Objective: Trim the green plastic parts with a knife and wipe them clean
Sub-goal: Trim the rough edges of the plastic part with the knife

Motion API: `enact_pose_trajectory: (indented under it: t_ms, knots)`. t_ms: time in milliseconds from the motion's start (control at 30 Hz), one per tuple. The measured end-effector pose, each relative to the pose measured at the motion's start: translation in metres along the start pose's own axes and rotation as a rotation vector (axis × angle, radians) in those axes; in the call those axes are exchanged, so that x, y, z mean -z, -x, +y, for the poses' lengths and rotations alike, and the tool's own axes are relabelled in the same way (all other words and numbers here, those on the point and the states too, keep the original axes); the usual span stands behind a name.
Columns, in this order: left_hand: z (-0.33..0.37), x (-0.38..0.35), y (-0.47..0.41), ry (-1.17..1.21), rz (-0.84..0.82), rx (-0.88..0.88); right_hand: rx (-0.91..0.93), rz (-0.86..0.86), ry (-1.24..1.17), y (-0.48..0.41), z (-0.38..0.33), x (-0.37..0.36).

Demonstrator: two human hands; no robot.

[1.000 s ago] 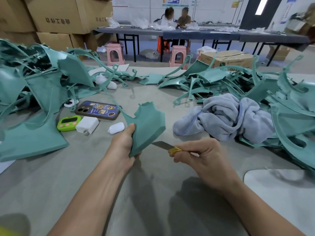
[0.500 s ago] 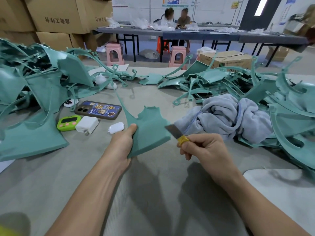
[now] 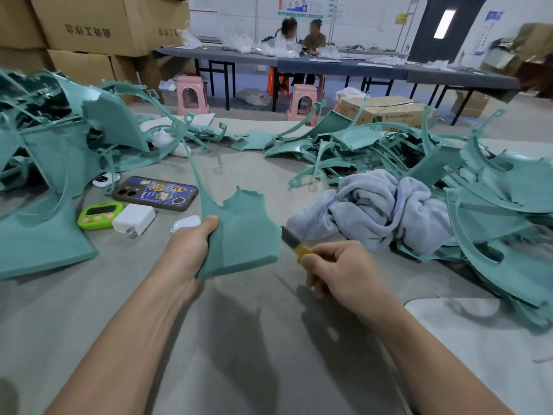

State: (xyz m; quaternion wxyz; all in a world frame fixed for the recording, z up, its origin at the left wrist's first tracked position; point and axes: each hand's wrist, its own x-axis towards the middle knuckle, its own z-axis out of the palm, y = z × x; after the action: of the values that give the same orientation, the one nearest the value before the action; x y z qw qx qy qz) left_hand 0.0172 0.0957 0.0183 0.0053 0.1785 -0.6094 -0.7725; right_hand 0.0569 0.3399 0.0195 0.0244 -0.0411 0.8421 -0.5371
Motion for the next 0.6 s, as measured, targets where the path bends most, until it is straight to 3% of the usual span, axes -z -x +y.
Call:
enact_pose_trajectory:
  t_ms: [67, 167, 200, 267, 367, 467, 600]
  knots:
    - [0.003, 0.001, 0.004, 0.006, -0.005, -0.050, -0.001, -0.036, 0.177, 0.006, -0.004, -0.005]
    - [0.007, -0.001, 0.010, -0.097, -0.014, -0.149, 0.105, 0.304, 0.250, 0.009, -0.010, -0.009]
    - [0.008, -0.002, 0.013, -0.125, -0.027, -0.182, 0.122, 0.306, 0.131, 0.008, -0.012, -0.007]
    - [0.008, -0.003, 0.018, -0.162, -0.073, -0.224, 0.105, 0.077, -0.164, 0.010, -0.017, -0.008]
    - [0.004, -0.008, 0.023, -0.201, -0.129, -0.237, 0.039, -0.141, -0.361, 0.017, -0.023, -0.021]
    - [0.004, -0.013, 0.027, -0.098, -0.191, -0.200, -0.098, -0.007, -0.490, 0.015, -0.025, -0.029]
    - [0.009, -0.008, 0.028, 0.254, -0.510, -0.009, -0.316, 0.124, -0.762, 0.006, -0.028, -0.026]
